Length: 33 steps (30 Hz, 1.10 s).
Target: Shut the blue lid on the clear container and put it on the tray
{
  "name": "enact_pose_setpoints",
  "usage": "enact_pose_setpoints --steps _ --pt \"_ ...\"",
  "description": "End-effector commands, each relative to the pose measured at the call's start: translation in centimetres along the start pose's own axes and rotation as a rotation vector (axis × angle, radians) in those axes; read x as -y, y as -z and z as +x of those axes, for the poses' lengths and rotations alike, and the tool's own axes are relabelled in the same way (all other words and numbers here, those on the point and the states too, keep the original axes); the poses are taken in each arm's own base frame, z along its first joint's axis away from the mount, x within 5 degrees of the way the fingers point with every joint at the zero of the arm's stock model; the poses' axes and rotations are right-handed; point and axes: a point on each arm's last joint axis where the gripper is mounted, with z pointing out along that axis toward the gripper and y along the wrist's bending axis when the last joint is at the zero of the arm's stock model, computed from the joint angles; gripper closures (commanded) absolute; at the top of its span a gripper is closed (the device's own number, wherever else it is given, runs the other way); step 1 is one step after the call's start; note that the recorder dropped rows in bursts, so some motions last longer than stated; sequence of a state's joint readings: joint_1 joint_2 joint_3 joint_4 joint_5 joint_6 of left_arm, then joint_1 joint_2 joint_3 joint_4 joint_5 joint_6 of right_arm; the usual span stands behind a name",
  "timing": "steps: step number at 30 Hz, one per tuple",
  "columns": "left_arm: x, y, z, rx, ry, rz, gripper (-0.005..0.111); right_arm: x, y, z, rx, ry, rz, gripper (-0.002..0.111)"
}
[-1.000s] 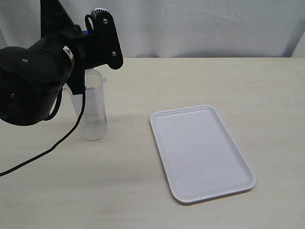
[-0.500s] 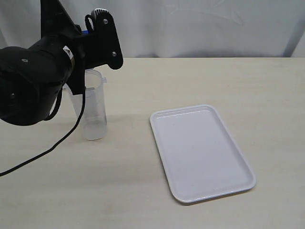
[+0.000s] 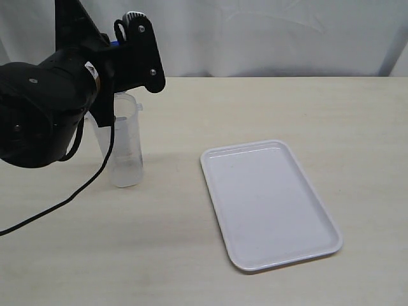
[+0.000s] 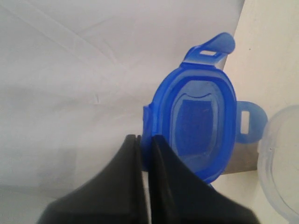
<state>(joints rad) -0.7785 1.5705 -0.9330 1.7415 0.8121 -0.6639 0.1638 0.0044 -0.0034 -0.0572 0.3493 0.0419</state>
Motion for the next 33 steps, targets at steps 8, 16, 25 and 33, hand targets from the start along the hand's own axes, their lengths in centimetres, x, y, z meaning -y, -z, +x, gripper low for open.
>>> enact_pose_setpoints --steps 8,16,25,33 --pt "0.11 0.1 -0.17 0.02 0.015 0.012 0.107 -0.01 0.0 0.06 0.004 0.003 -0.002 0.104" --pt "0.22 0.1 -0.31 0.036 0.015 0.024 0.107 -0.01 0.0 0.06 0.004 0.003 -0.002 0.104" --pt "0.28 0.1 -0.36 0.041 0.017 0.031 0.107 -0.01 0.0 0.06 0.004 0.003 -0.002 0.104" --pt "-0.14 0.06 0.16 -0.013 -0.026 -0.014 0.107 -0.01 0.0 0.06 0.004 0.003 -0.002 0.104"
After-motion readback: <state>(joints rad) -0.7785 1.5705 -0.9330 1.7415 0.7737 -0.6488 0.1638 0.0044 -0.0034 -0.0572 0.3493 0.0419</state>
